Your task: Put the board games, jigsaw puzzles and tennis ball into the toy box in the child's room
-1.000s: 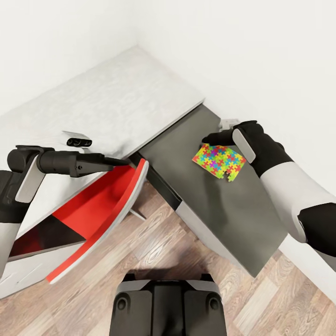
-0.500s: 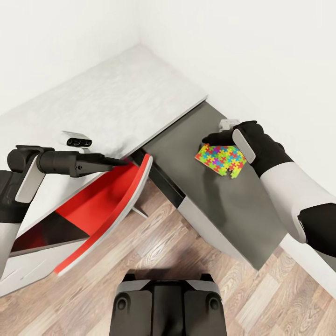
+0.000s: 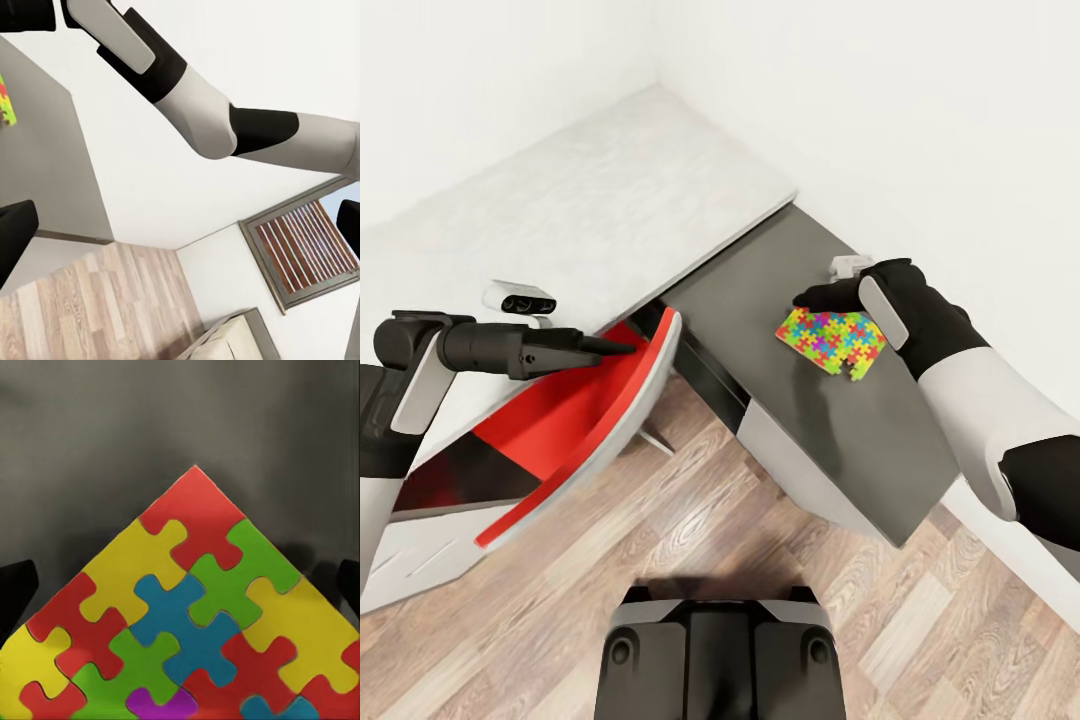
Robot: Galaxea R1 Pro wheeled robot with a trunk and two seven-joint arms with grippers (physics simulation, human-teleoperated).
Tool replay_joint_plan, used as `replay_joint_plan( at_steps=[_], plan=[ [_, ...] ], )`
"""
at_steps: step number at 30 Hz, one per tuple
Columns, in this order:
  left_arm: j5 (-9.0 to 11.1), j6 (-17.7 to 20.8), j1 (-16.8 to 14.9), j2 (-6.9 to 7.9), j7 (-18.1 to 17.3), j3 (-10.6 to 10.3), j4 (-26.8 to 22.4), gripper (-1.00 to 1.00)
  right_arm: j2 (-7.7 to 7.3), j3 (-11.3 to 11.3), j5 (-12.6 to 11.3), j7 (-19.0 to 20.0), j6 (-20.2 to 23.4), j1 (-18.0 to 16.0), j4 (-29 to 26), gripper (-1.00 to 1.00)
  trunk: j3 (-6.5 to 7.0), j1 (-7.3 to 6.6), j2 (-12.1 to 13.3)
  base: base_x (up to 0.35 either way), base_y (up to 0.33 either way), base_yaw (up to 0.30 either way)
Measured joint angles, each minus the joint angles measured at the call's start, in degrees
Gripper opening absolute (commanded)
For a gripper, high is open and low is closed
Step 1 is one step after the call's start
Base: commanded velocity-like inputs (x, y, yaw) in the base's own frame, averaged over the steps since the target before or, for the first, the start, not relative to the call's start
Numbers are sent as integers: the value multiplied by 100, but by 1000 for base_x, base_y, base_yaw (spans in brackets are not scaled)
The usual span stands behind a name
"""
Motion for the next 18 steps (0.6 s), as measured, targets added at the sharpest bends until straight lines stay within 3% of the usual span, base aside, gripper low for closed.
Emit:
replay_joint_plan(
  at_steps=[8, 18],
  plan=[
    [2, 0, -1, 2, 1, 0, -12, 100, -2, -2, -1, 0, 2, 0, 1, 100, 0, 0, 0, -79, -27, 0],
    [-1, 0, 0, 27, 0, 6, -42, 100, -2, -1, -5, 0, 3, 6, 0, 100, 0, 0, 0, -222, -59, 0]
  ],
)
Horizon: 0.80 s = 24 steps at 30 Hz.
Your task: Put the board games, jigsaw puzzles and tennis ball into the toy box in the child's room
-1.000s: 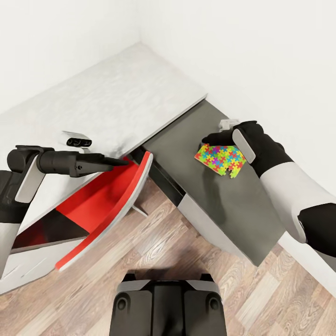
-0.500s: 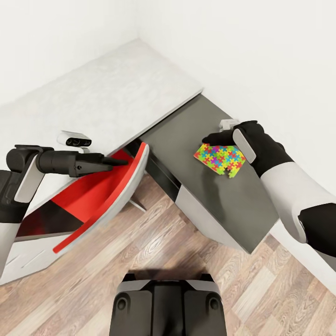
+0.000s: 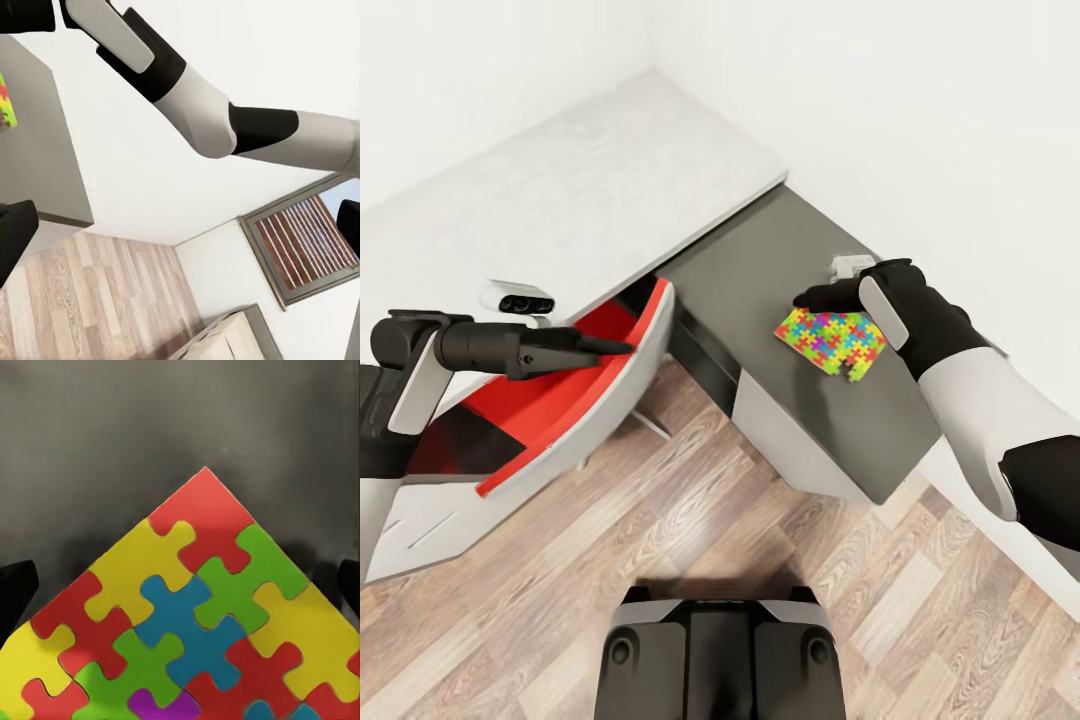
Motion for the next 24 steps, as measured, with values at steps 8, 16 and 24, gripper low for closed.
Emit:
replay_joint_plan(
  at_steps=[8, 16, 24],
  plan=[
    [23, 6, -599, 66, 0, -18, -254, 100, -13, -2, 1, 14, 7, -4, -1, 100, 0, 0, 0, -125, -76, 0],
    [0, 6, -1079, 152, 3, -32, -288, 100, -19, -9, -2, 23, 9, -5, -1, 100, 0, 0, 1, -135, -4, 0],
    [16, 6, -1156, 193, 1, -56, -377, 100, -18, -11, -1, 26, 16, -19, -6, 100, 0, -1, 0, -101, 0, 0]
  ],
)
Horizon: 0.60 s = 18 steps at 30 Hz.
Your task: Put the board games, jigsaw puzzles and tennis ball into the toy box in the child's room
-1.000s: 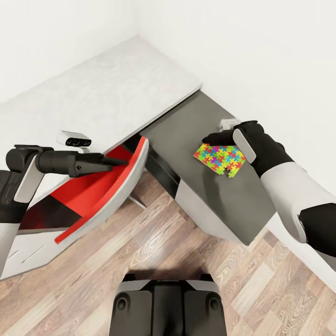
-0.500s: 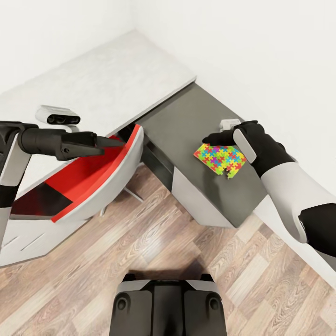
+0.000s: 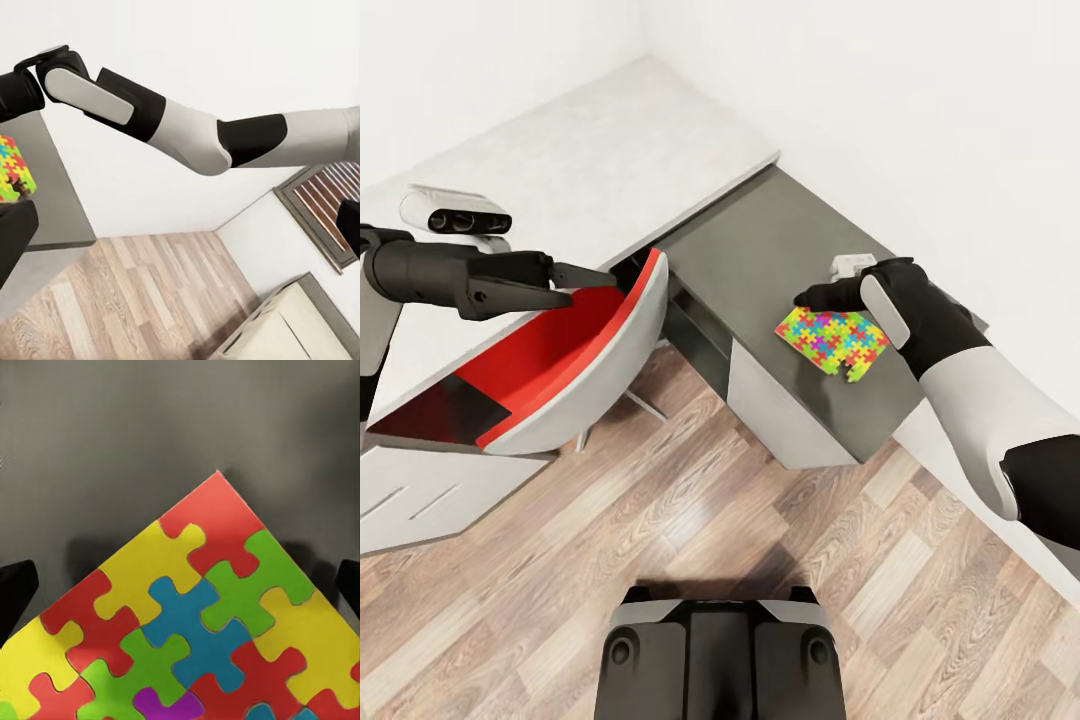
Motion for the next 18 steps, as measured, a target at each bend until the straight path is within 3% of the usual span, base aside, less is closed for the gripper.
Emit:
replay_joint_plan(
  at_steps=[18],
  plan=[
    [5, 0, -4, -6, -1, -2, 7, 100, -18, 3, -19, 150, 2, 5, -10, 100, 0, 0, 0, -106, 17, 0]
  ],
)
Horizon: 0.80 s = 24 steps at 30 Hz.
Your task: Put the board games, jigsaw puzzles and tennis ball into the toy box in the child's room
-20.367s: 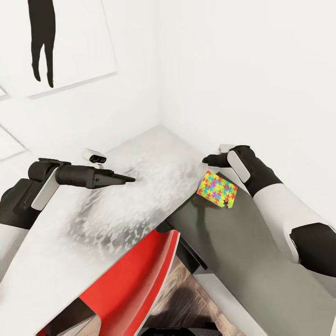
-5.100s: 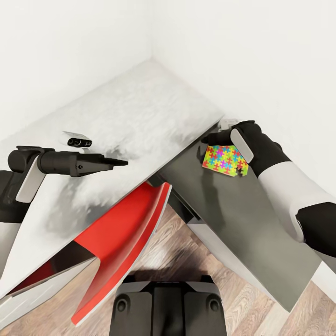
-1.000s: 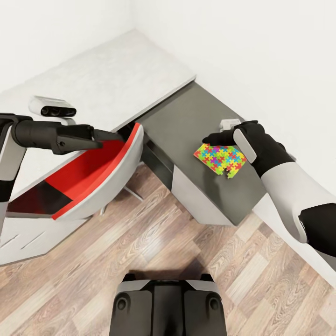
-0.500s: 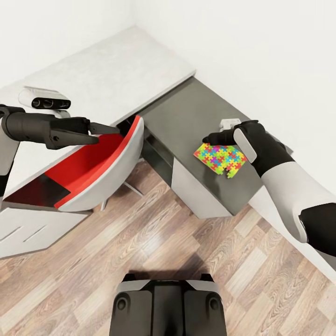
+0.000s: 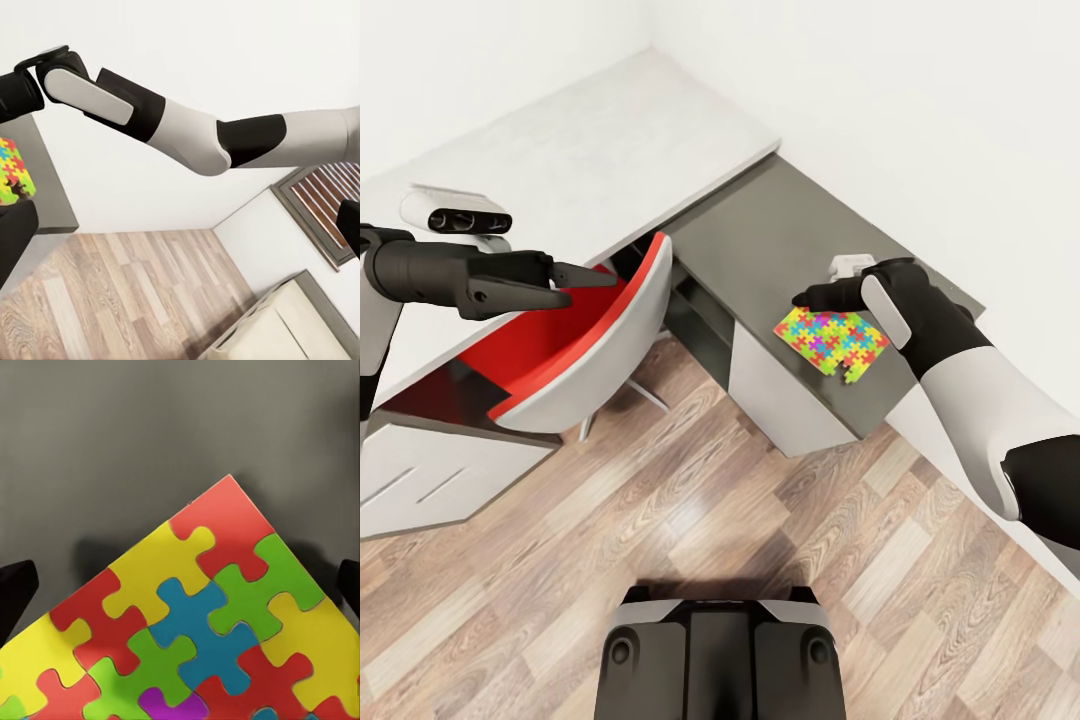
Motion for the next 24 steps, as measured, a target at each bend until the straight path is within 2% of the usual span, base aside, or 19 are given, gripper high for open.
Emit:
replay_joint_plan(
  at_steps=[24],
  plan=[
    [-8, 0, 0, 0, 1, -15, 4, 100, -17, -25, -1, 7, 7, -2, 11, 100, 0, -1, 0, -3, 1, 0]
  ],
)
